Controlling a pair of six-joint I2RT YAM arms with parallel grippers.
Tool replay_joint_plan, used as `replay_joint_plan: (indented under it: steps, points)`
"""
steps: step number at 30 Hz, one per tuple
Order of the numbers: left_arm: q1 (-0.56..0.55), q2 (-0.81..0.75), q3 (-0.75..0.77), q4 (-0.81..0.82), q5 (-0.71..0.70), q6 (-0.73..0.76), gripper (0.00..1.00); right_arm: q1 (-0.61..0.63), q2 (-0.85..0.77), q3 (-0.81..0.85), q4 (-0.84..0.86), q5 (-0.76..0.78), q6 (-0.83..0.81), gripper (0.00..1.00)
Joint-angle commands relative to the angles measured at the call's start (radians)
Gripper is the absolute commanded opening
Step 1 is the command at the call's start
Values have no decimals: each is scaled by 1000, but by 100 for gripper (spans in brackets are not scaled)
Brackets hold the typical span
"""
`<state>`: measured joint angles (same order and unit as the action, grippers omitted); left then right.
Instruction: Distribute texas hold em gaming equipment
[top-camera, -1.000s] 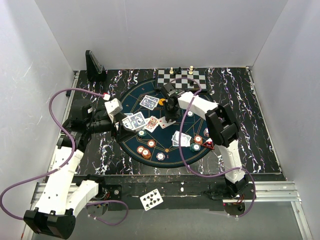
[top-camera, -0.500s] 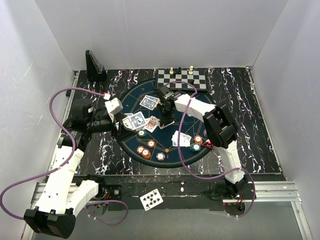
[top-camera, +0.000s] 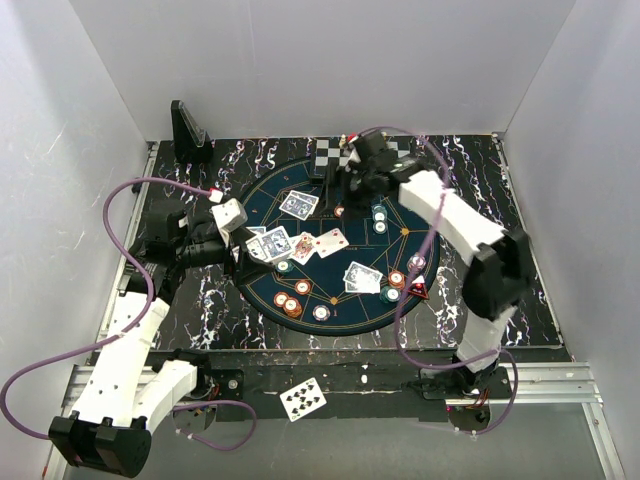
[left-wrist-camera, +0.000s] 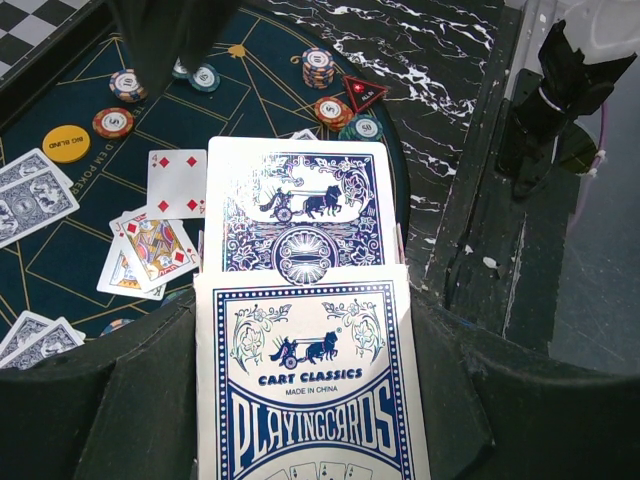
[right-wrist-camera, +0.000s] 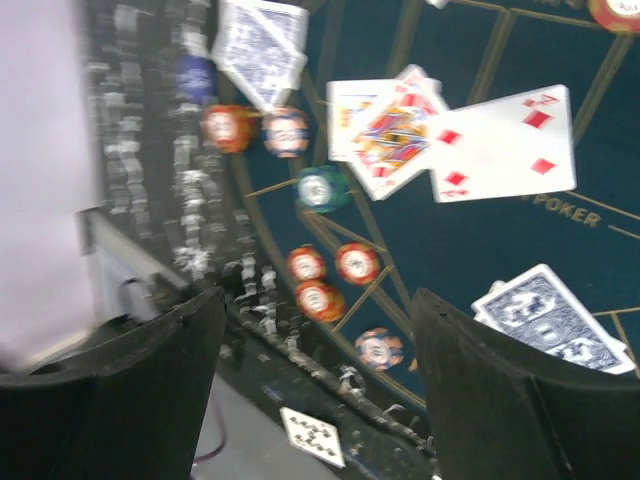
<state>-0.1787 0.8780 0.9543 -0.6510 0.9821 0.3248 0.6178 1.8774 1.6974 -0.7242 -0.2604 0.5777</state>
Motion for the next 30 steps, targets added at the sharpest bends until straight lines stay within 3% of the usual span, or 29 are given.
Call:
replay_joint_plan:
  steps: [1, 7, 19, 30]
  points:
    - [2, -27, -3, 2, 24, 40, 0, -44, -214, -82, 132, -293, 103, 83]
    - [2, -16, 4, -7, 27, 51, 0, -3, -323, -229, 382, -462, 255, 87]
    - [2, 19, 29, 30, 35, 22, 0, 152, -252, -118, 301, -444, 183, 89]
    - [2, 12, 41, 36, 36, 2, 0, 183, -141, -47, 258, -448, 205, 91]
